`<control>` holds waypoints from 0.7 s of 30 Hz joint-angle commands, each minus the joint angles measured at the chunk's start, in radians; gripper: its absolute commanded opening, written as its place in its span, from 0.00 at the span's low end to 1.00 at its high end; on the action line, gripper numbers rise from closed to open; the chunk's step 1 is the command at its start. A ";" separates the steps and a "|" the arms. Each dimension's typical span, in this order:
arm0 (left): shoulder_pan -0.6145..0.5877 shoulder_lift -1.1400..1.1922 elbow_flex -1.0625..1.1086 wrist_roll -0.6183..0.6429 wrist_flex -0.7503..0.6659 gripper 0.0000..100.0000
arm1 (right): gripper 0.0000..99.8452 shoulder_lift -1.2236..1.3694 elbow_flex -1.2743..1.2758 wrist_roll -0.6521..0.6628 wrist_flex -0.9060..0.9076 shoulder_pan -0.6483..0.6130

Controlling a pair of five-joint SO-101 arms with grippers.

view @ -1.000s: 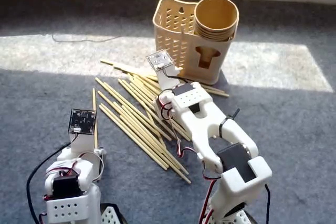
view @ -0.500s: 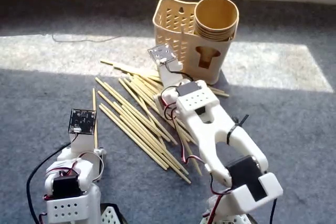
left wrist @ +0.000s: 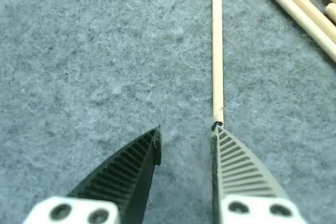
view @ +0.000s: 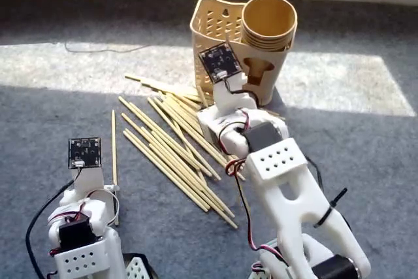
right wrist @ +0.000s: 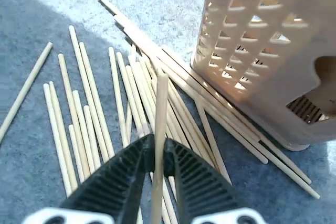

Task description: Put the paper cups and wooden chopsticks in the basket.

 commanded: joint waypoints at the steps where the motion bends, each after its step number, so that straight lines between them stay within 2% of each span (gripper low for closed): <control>1: -0.018 -0.007 0.021 0.006 0.005 0.16 | 0.01 -0.113 -0.004 -0.130 0.001 0.012; 7: -0.018 -0.007 0.021 0.006 0.005 0.16 | 0.01 -0.236 -0.012 -0.273 -0.002 0.012; 12: -0.013 -0.005 0.021 0.006 0.003 0.16 | 0.01 -0.338 0.045 -0.282 -0.099 0.013; 21: 0.240 -0.005 0.021 0.006 0.003 0.16 | 0.01 -0.529 0.303 -0.281 -0.424 0.067</control>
